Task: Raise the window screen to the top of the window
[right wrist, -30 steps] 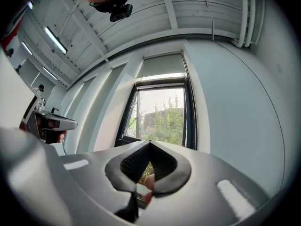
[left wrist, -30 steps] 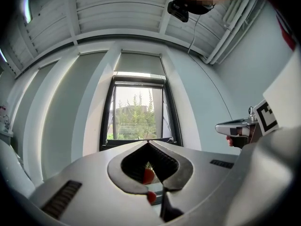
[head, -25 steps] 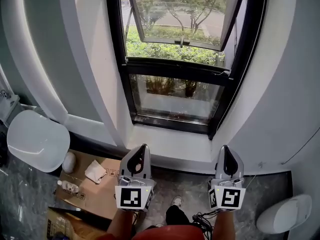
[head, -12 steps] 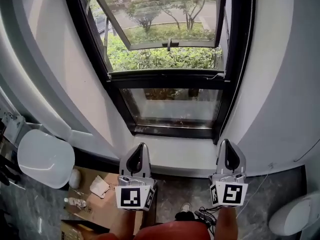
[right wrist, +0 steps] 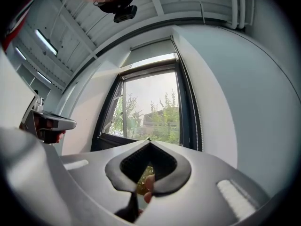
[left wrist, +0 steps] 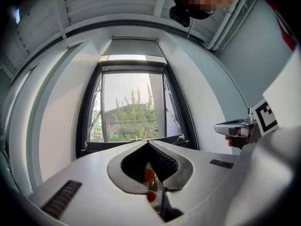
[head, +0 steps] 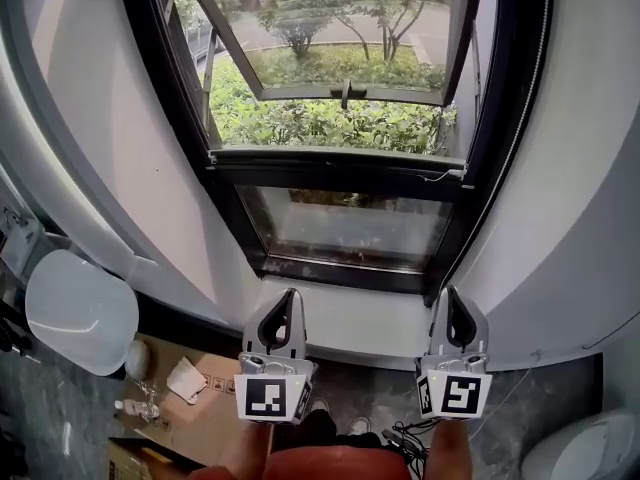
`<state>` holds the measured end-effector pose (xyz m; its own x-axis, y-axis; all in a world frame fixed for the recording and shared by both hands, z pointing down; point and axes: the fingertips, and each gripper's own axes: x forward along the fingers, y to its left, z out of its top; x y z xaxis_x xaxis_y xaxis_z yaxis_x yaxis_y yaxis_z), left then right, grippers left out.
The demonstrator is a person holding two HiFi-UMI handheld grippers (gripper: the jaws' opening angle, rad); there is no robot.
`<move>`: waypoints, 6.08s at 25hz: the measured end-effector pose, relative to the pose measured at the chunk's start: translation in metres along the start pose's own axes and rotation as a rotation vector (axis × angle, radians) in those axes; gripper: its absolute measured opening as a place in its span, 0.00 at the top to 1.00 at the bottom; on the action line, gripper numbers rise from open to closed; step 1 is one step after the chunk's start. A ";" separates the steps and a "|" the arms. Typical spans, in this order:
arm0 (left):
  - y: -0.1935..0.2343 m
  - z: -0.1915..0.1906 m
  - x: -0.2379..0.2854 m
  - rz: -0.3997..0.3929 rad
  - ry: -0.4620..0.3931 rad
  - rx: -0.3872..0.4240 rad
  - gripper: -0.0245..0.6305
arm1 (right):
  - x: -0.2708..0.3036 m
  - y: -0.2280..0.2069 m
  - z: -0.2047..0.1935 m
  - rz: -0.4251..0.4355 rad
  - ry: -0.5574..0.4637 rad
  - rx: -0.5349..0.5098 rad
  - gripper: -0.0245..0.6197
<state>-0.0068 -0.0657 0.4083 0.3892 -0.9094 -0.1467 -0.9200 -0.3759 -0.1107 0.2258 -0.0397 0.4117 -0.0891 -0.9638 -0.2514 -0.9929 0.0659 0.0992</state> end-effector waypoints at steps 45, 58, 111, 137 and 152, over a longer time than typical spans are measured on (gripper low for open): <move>0.123 -0.055 0.231 -0.087 0.022 0.041 0.96 | 0.247 0.052 -0.057 0.055 0.072 -0.118 0.95; 0.114 -0.079 0.253 -0.186 0.093 0.450 0.85 | 0.271 0.065 -0.088 0.224 0.222 -0.316 0.84; 0.134 -0.097 0.289 -0.398 0.287 1.175 0.69 | 0.294 0.043 -0.109 0.314 0.462 -1.074 0.65; 0.151 0.019 0.321 -0.008 0.145 1.468 0.90 | 0.335 0.020 -0.001 0.023 0.260 -1.447 0.88; 0.161 0.093 0.335 0.102 0.075 1.516 0.90 | 0.359 0.012 0.069 -0.066 0.198 -1.514 0.88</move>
<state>-0.0205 -0.4140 0.2498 0.2831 -0.9435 -0.1722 -0.0104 0.1766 -0.9842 0.1764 -0.3671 0.2564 0.0841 -0.9804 -0.1780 0.0280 -0.1762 0.9840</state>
